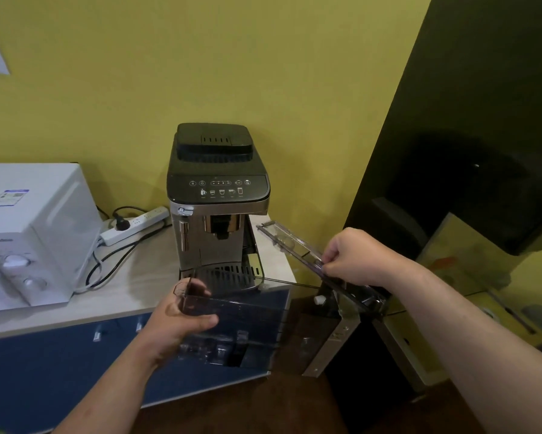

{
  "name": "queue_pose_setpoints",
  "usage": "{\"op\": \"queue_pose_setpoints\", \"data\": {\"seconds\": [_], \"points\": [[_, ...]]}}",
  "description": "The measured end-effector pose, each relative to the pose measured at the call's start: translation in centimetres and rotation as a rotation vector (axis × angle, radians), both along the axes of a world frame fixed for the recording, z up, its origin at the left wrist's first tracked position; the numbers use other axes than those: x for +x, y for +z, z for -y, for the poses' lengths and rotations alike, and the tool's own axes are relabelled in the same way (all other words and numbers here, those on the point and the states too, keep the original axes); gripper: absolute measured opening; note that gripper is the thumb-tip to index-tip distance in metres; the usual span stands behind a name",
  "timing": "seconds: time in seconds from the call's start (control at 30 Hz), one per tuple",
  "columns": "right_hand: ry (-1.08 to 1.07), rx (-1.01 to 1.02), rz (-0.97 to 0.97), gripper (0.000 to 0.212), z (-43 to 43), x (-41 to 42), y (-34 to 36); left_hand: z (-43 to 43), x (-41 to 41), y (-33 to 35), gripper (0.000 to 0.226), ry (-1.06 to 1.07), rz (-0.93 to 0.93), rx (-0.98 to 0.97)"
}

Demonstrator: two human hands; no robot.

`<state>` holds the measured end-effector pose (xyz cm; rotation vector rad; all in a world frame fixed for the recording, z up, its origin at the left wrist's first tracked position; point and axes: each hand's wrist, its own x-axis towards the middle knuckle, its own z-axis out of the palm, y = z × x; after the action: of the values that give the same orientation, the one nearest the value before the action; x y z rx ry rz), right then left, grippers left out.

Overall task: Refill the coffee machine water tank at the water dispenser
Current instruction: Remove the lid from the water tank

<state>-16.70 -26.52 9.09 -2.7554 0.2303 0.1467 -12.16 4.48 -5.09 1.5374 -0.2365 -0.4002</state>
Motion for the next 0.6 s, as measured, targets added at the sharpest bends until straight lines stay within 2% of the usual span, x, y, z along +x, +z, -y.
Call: {"op": "queue_pose_setpoints", "data": {"seconds": [0.07,0.2,0.33,0.5,0.6], "points": [[-0.057,0.008,-0.035,0.014,0.7,1.2,-1.3,-0.1,1.0,-0.9,0.077,-0.009,0.0,0.028],[-0.179,0.071,-0.091,0.013,2.0,4.0,-3.2,0.3,3.2,-3.1,0.087,0.004,-0.062,0.029],[-0.276,0.142,-0.121,0.01,3.2,7.0,-5.1,0.8,5.1,-4.5,0.083,-0.012,-0.078,0.048],[-0.346,0.217,-0.099,0.01,4.7,11.5,-9.4,2.6,7.1,-5.8,0.064,-0.035,-0.08,0.108],[-0.372,0.242,-0.094,0.011,5.5,14.0,-12.9,3.4,7.2,-7.9,0.075,-0.008,-0.11,0.154]]}}
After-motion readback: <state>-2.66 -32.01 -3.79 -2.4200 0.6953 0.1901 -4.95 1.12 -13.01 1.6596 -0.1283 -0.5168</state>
